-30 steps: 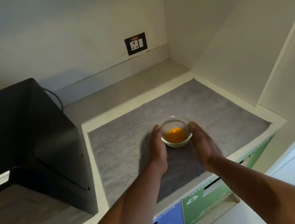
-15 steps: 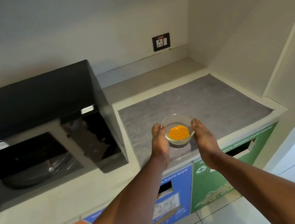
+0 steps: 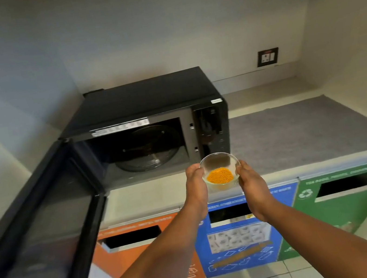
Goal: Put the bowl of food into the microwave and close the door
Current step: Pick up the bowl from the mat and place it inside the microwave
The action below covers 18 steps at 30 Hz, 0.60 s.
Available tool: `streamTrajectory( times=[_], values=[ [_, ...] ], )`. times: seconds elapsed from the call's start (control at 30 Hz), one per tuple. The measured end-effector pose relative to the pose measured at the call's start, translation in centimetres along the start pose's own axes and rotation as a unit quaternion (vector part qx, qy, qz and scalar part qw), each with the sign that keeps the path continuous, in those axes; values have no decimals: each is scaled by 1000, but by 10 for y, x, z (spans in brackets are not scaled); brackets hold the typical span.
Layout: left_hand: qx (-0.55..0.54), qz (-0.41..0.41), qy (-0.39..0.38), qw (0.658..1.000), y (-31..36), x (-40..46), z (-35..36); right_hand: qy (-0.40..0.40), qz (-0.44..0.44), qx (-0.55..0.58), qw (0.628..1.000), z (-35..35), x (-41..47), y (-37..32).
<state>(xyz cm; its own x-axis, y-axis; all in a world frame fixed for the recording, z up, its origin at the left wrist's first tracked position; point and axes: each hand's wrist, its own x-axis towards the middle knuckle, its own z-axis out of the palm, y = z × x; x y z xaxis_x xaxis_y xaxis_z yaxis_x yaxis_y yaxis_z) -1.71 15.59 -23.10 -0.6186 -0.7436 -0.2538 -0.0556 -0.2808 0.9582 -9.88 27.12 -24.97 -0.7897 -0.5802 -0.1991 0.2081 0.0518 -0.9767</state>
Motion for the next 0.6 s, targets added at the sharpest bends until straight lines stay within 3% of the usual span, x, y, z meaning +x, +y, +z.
streamTrajectory(
  times=[0.33,0.6],
  values=[
    [-33,35,63,997,31,14,-112,-63,5,-6,998,117,12,-6],
    [-71,51,112,990,59,99,-151,-130,-16,12,991,184,95,-12]
  ],
)
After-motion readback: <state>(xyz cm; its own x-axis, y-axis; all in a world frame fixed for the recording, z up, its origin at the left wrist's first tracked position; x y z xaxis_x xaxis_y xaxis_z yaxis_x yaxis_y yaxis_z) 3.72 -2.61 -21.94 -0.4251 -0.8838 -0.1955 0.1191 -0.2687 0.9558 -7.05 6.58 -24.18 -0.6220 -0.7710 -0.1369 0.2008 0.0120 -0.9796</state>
